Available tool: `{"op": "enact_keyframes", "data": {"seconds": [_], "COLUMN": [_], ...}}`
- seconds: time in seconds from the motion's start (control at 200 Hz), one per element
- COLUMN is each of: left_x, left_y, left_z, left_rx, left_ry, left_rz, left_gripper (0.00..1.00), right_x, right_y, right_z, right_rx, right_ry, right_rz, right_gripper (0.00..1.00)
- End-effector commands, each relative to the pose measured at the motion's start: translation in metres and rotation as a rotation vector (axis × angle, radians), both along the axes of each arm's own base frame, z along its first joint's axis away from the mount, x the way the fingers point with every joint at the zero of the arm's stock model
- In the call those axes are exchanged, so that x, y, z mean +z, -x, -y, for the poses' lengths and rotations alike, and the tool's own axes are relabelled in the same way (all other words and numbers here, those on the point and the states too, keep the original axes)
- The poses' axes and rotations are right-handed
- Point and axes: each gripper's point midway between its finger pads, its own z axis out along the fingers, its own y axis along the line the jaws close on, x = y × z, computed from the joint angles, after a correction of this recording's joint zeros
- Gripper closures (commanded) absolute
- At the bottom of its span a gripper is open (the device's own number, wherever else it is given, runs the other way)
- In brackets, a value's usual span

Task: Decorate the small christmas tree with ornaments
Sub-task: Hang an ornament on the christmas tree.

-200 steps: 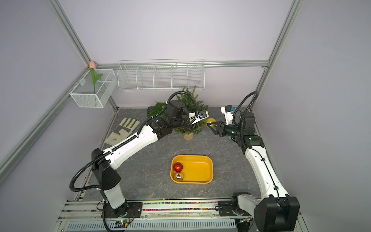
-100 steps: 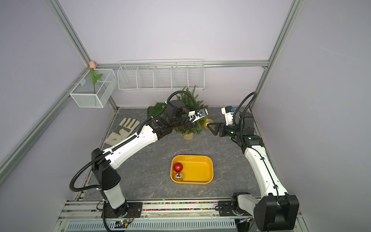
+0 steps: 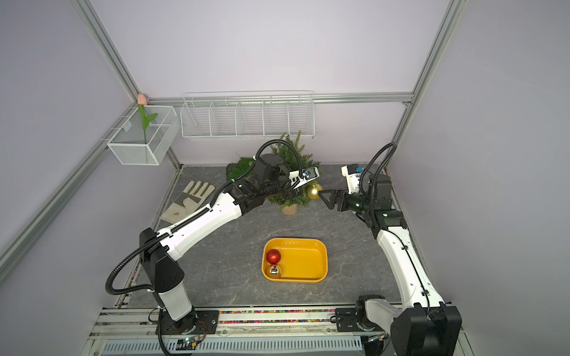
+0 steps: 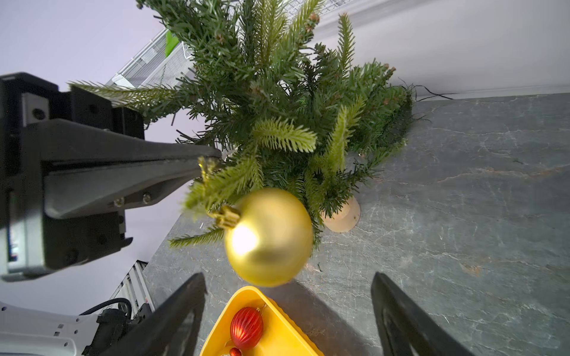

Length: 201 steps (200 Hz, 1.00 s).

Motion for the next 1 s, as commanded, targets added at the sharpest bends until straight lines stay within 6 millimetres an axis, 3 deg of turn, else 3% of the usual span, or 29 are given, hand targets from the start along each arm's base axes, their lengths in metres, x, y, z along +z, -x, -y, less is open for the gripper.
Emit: {"op": "enact_keyframes", "data": {"seconds": [0.0, 0.25, 0.45, 0.545, 0.71, 0.825, 0.845, 1.0], "left_x": [0.022, 0.044, 0.055, 0.057, 0.038, 0.015, 0.012, -0.008], "left_y": [0.009, 0.026, 0.030, 0.025, 0.007, 0.007, 0.008, 0.014], "left_z": [-0.009, -0.034, -0.073, -0.102, -0.152, -0.170, -0.173, -0.188], "left_rx": [-0.005, 0.036, 0.145, 0.223, 0.413, 0.480, 0.489, 0.538], "left_ry": [0.057, 0.172, 0.297, 0.390, 0.496, 0.482, 0.481, 0.475], "left_rz": [0.010, -0.034, -0.085, -0.137, -0.245, -0.284, -0.286, -0.304], "left_gripper": [0.88, 0.72, 0.60, 0.55, 0.51, 0.50, 0.50, 0.50], "right_x": [0.002, 0.017, 0.019, 0.013, -0.038, -0.078, -0.095, -0.151], "right_y": [0.008, 0.034, 0.069, 0.094, 0.130, 0.155, 0.160, 0.151], "right_z": [0.007, 0.007, -0.015, -0.042, -0.091, -0.124, -0.126, -0.149], "right_rx": [-0.040, -0.062, 0.030, 0.146, 0.367, 0.515, 0.538, 0.510], "right_ry": [0.043, 0.089, 0.097, 0.096, 0.210, 0.351, 0.389, 0.501], "right_rz": [0.019, 0.064, 0.122, 0.133, 0.035, 0.032, 0.019, -0.105], "right_gripper": [0.14, 0.23, 0.26, 0.26, 0.27, 0.28, 0.28, 0.34]}}
